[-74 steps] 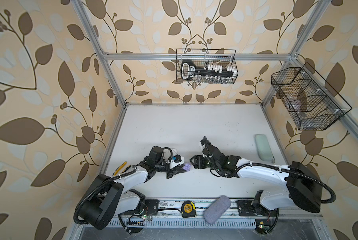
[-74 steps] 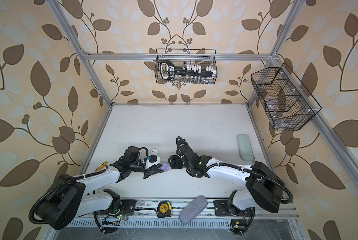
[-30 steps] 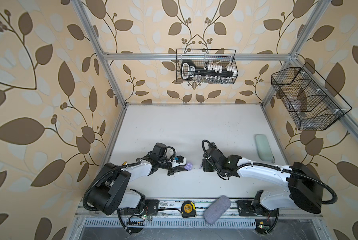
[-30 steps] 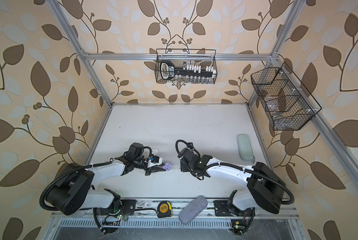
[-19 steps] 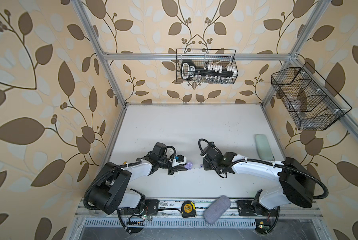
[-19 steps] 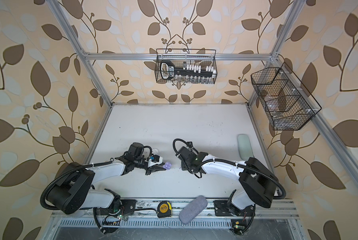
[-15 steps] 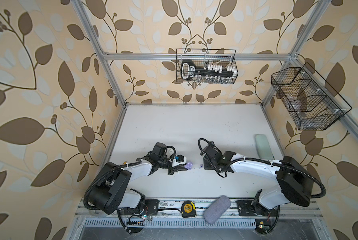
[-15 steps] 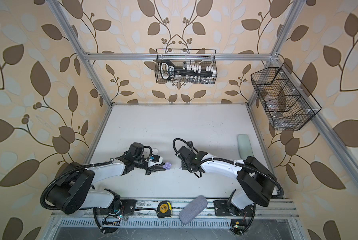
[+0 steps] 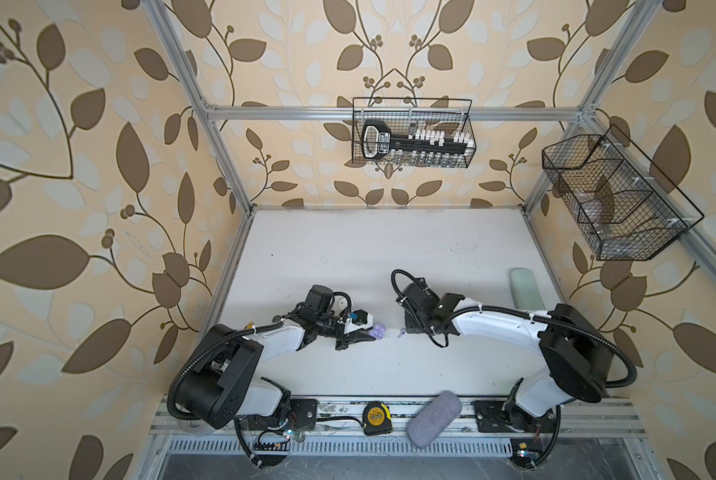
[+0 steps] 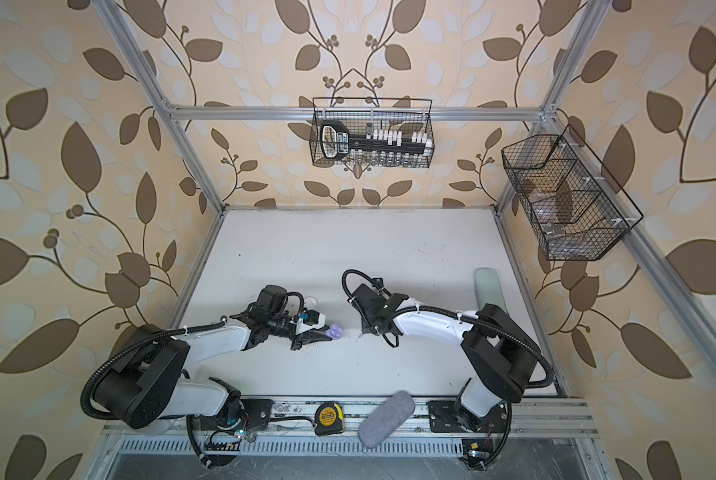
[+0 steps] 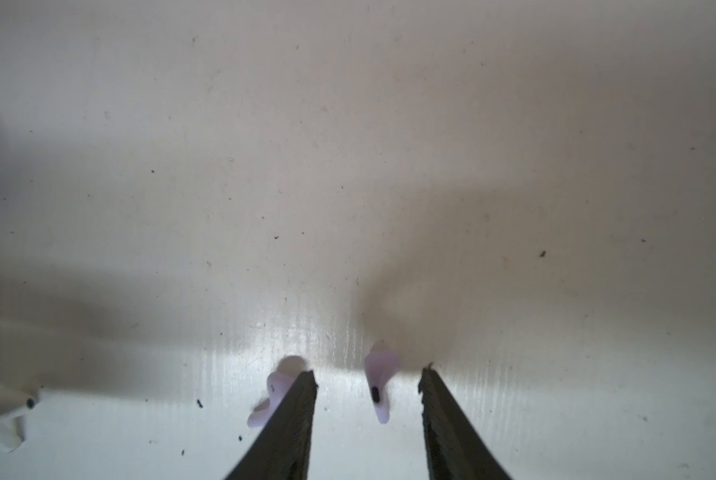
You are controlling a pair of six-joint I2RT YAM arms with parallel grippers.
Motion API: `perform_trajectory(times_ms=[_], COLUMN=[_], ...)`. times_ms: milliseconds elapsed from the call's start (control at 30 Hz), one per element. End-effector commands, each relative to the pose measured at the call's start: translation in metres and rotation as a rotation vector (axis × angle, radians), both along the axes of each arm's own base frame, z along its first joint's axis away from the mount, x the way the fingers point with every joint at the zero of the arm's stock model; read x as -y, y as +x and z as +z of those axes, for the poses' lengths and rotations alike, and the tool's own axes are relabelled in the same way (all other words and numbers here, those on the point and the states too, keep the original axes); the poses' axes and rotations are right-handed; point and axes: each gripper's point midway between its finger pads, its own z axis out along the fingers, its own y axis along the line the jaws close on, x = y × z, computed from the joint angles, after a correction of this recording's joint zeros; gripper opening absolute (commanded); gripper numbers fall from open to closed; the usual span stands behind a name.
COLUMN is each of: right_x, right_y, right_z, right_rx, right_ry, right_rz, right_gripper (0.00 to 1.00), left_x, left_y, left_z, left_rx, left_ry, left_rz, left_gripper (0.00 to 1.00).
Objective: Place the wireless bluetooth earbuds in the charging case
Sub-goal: 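Move the open right gripper over the lavender earbuds on the table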
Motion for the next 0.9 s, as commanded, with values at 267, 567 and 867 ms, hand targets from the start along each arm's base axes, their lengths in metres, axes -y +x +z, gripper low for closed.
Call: perform_trajectory(times_ms=[267, 567, 867], right_x=[0.000, 0.002, 0.003], right_y=[-0.002, -0.003, -0.001], right_z=[-0.010, -0.019, -0.023], right_rx=[-0.044, -0.063, -0.068], right_ry=[-0.030, -0.054, -0.060], right_rz=[0.009, 0.012, 0.009], right_gripper=[0.43, 0.39, 0.37], left_x=[-0.001, -0.001, -0.001], left_y=[-0.003, -0.003, -0.003], left_z=[0.000, 0.001, 0.000], left_rx=[0.023, 0.024, 0.022], left_ry=[-0.011, -0.011, -0.009], left_rz=[-0.027, -0.026, -0.027], left_gripper=[0.00, 0.00, 0.00])
